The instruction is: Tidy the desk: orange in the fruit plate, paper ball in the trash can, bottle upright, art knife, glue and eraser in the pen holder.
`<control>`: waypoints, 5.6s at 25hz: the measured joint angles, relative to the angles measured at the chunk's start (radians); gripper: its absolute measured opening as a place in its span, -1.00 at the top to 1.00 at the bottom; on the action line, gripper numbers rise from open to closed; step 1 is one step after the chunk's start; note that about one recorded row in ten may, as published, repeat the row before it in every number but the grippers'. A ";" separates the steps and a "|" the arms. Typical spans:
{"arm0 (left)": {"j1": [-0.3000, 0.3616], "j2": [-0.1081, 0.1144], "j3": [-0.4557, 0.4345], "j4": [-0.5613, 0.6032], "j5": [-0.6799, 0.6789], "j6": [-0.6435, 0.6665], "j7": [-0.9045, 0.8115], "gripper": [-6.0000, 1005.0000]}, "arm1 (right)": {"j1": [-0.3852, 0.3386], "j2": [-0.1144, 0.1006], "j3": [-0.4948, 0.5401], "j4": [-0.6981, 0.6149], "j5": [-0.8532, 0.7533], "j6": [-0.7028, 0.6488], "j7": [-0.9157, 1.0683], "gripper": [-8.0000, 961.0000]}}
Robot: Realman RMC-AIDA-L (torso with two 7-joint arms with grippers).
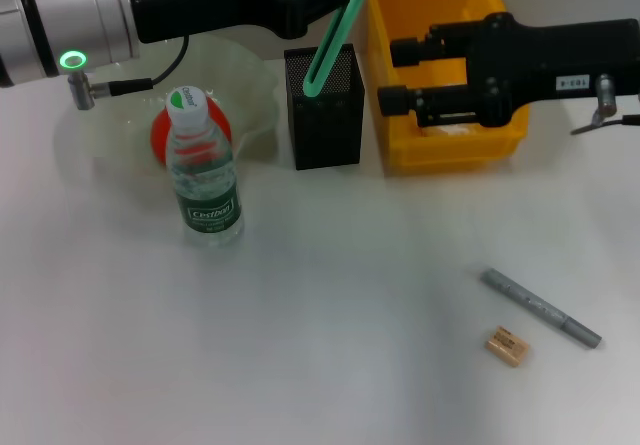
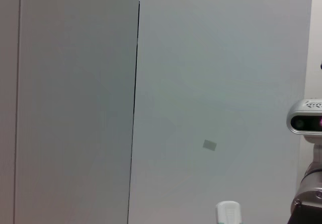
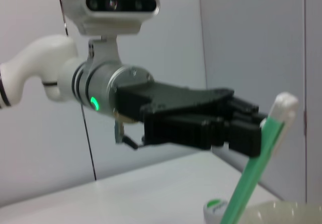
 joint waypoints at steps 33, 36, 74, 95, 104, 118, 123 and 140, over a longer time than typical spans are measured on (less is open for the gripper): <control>-0.015 -0.006 0.044 -0.158 -0.226 0.002 0.127 0.61 | 0.091 0.002 -0.026 0.231 0.137 0.145 -0.148 -0.34; -0.015 -0.006 0.045 -0.170 -0.241 -0.002 0.140 0.61 | 0.092 0.002 -0.026 0.231 0.137 0.145 -0.149 -0.34; 0.007 -0.006 0.068 -0.242 -0.365 -0.063 0.243 0.61 | 0.059 0.004 -0.020 0.226 0.213 0.174 -0.144 0.12; -0.001 -0.009 0.078 -0.250 -0.380 -0.062 0.262 0.61 | 0.070 0.005 -0.038 0.250 0.228 0.195 -0.142 0.32; -0.001 -0.010 0.080 -0.250 -0.383 -0.061 0.271 0.61 | 0.069 0.005 -0.038 0.256 0.238 0.195 -0.140 0.49; 0.003 -0.011 0.093 -0.250 -0.393 -0.057 0.281 0.61 | 0.065 0.005 -0.027 0.258 0.245 0.211 -0.140 0.72; 0.004 -0.010 0.095 -0.250 -0.396 -0.056 0.285 0.64 | 0.063 0.005 -0.029 0.258 0.251 0.218 -0.141 0.80; 0.061 -0.002 0.011 -0.253 -0.447 -0.064 0.349 0.64 | 0.034 -0.004 -0.025 0.256 0.278 0.328 -0.147 0.81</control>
